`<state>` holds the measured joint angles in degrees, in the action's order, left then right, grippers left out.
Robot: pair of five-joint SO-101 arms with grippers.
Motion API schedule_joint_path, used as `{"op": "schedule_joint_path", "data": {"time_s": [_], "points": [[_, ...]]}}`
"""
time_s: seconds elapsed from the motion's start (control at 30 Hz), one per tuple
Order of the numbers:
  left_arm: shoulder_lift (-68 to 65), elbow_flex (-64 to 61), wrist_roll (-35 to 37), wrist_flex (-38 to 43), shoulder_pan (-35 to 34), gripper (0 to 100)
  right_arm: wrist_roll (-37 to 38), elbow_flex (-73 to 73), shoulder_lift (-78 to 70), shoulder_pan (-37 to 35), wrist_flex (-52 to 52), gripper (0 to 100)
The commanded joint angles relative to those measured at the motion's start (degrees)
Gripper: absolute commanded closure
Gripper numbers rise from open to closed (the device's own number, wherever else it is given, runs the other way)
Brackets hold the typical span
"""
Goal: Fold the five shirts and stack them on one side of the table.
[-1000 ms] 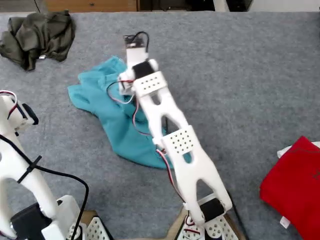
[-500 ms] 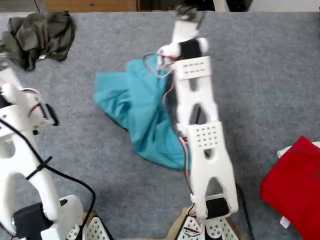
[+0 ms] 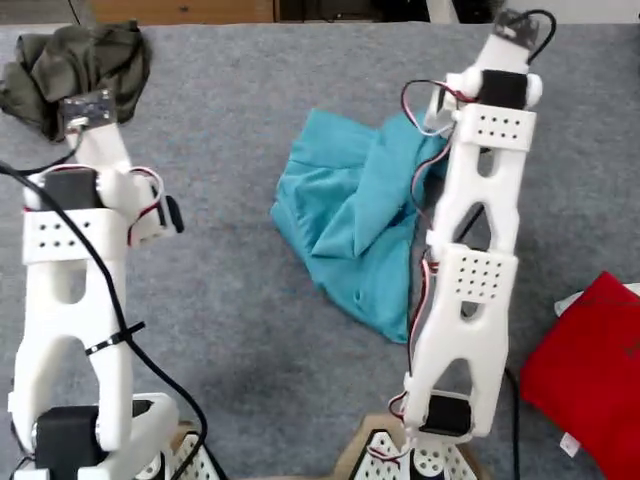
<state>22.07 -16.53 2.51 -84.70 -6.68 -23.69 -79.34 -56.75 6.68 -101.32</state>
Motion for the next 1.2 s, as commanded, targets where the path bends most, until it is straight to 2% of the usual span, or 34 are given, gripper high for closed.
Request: {"op": "schedule_joint_path", "data": {"time_s": [0.0,0.23,0.43,0.53,0.9,1.17], "points": [[0.22,-0.44,1.76,2.29,2.64,80,1.05,1.71,6.99,2.86,-0.88,99.2],[-0.48,-0.7,2.02,2.29,3.78,80,2.99,2.07,10.68,1.36,-0.88,99.2],[-9.01,-0.18,2.55,3.25,3.87,80,3.16,2.07,9.01,8.31,-0.79,99.1],[-14.9,1.32,6.07,5.27,5.27,80,3.16,2.07,6.9,11.12,-0.79,99.1],[-37.85,24.97,17.67,5.89,23.38,80,3.25,1.63,-8.31,11.38,6.07,99.1],[-50.68,40.44,20.75,6.15,29.71,80,3.25,-5.05,-12.0,12.97,10.29,99.0]]}}
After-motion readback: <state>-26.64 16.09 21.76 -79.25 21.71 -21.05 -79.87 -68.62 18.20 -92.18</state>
